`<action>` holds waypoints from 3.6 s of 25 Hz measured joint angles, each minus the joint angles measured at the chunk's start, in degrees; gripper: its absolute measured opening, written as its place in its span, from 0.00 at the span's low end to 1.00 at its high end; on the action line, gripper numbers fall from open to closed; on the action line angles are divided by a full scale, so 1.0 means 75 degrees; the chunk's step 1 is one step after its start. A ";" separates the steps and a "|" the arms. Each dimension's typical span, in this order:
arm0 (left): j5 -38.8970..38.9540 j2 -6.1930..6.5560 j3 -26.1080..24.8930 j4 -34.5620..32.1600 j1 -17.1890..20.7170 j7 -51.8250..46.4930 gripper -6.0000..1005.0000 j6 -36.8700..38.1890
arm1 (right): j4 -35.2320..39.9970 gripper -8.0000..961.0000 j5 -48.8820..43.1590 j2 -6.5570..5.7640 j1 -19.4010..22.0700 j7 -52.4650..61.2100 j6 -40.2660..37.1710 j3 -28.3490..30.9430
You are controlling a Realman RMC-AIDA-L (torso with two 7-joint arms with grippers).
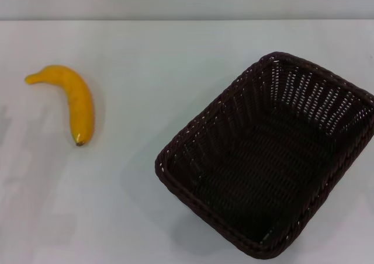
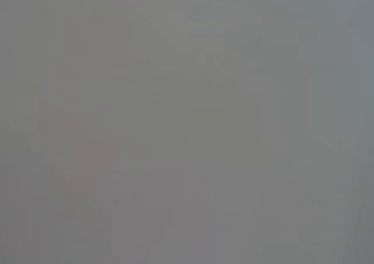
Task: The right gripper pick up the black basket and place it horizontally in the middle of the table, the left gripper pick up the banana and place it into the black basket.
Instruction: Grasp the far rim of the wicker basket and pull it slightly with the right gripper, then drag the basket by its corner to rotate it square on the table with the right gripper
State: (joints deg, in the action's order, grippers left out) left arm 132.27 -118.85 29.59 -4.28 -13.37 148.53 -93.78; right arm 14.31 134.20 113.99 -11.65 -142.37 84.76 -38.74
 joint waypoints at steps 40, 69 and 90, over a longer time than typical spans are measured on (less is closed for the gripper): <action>-0.0300 0.0008 -0.0018 -0.0450 0.0490 -0.0794 0.87 0.0085 | 0.6890 0.86 -1.3424 -0.0961 -0.5337 1.3070 0.2485 -0.1417; -0.0587 0.0065 -0.0008 -0.1178 0.0724 -0.0776 0.87 0.0041 | 0.2631 0.80 -1.7196 0.0120 -0.8106 1.4458 0.0475 -0.2738; -0.0536 0.0322 -0.0486 -0.1874 0.1051 -0.0579 0.87 -0.0068 | 0.3751 0.26 -1.7004 0.0122 -0.7735 1.7857 0.1650 -0.0671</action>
State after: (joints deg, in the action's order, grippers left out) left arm 128.25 -116.43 25.94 -18.33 -5.48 144.19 -94.28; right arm 42.44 6.67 114.90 -69.67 -8.44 97.13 -43.78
